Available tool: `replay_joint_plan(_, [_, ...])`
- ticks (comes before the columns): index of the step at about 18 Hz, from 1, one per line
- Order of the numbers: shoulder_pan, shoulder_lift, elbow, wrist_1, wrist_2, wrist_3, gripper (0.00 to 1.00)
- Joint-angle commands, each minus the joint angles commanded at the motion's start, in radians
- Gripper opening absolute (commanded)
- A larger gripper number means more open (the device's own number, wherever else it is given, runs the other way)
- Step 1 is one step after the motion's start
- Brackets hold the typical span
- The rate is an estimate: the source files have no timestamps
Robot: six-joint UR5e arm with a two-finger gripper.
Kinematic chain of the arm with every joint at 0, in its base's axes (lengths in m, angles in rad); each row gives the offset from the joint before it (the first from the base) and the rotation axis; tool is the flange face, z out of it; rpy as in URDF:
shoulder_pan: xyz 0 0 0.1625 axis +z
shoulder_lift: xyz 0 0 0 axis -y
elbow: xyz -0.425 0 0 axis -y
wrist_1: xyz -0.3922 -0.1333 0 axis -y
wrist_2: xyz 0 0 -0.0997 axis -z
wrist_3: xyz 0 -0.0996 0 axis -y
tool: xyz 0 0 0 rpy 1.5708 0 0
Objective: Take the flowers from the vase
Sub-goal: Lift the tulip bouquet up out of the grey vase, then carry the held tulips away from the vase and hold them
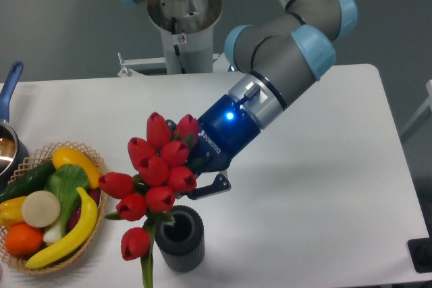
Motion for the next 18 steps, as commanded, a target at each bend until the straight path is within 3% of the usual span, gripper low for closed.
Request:
replay_joint_plan(6, [0.020,0.002,0.064,0.000,0.003,-0.075,0.03])
replay_joint_plan(9, [0.069,-0.006,0.058,-0.003,0.023,-0.059,0.04])
replay_joint_plan(18, [0.199,-0.021,0.060,-0.017,0.320,0.079,0.02])
